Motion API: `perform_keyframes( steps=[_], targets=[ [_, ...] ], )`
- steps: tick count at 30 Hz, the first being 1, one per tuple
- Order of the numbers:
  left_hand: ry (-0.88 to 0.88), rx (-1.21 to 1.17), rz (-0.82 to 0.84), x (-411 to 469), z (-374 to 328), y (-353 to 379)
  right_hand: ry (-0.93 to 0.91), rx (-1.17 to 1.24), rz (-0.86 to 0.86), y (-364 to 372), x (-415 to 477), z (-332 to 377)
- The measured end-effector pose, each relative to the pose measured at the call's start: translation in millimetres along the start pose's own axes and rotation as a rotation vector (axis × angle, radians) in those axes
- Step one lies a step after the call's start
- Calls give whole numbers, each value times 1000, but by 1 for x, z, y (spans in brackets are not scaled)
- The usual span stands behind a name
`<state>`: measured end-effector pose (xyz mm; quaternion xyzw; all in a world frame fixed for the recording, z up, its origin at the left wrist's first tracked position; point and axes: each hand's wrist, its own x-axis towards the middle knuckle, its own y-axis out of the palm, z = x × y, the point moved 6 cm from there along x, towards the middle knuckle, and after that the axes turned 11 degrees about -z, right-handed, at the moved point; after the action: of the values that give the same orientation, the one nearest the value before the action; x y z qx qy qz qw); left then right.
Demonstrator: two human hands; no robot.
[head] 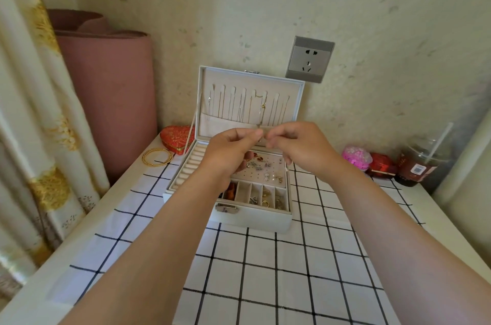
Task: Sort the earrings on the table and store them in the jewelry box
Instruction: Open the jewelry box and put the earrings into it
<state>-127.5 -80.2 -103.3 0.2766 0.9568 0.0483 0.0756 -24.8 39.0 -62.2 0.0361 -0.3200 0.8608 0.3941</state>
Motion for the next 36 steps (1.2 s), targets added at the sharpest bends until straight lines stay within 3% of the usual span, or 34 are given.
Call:
perform_keyframes(
  steps=[6,19,21,25,30,36],
  targets=[
    [1,-42,-6,-4,2,4,79,239,-7,0,-7,7],
    [-31,-28,27,-7,8,10,221,271,-66,2,-7,-10],
    [70,94,14,-6,4,9,212,217,-78,-2,-5,-18],
    [612,785,-30,-1,-3,6,35,-200,-50,-2,-5,-30],
    [699,1077,120,4,15,10,-107,-459,-4,6,-9,-28],
    [698,1172,163,3,20,15,-235,-676,25,9,-12,-20]
  ],
)
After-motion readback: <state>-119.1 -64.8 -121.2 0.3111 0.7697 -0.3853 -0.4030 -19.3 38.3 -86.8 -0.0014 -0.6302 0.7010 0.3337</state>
